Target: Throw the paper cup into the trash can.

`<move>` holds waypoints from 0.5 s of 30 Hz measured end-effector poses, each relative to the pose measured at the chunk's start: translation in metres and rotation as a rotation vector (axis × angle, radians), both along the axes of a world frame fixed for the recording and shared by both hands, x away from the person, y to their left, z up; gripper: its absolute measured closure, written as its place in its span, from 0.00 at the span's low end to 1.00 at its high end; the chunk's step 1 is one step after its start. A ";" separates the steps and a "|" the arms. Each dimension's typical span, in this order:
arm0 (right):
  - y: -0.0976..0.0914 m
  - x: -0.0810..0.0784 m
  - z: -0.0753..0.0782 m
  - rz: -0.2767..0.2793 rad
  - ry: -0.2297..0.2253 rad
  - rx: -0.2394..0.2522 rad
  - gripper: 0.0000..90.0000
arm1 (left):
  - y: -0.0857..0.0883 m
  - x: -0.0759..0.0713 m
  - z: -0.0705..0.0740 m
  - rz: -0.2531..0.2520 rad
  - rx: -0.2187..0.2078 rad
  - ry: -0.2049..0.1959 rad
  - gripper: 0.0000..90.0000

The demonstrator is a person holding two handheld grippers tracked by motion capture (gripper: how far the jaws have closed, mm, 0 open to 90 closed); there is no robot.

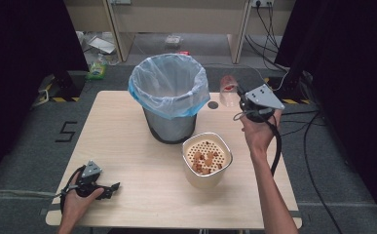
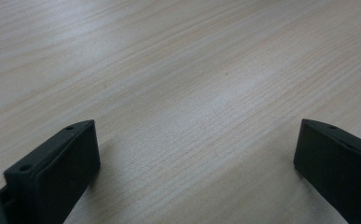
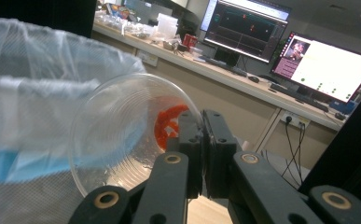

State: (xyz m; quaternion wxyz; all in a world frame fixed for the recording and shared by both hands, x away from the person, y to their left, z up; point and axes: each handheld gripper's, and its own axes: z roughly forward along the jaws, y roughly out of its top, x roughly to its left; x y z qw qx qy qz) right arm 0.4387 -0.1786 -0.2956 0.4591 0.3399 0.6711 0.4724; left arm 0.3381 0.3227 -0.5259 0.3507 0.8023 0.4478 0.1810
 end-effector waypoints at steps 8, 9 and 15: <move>0.010 0.017 0.032 0.023 -0.004 -0.005 0.97 | 0.000 0.000 0.000 0.002 -0.001 -0.001 0.00; 0.015 0.020 0.038 0.031 -0.005 -0.006 0.97 | 0.000 0.000 0.000 0.000 0.001 -0.001 0.00; 0.032 0.026 0.051 0.055 -0.014 0.000 0.97 | 0.000 -0.001 0.000 -0.001 0.000 -0.002 0.00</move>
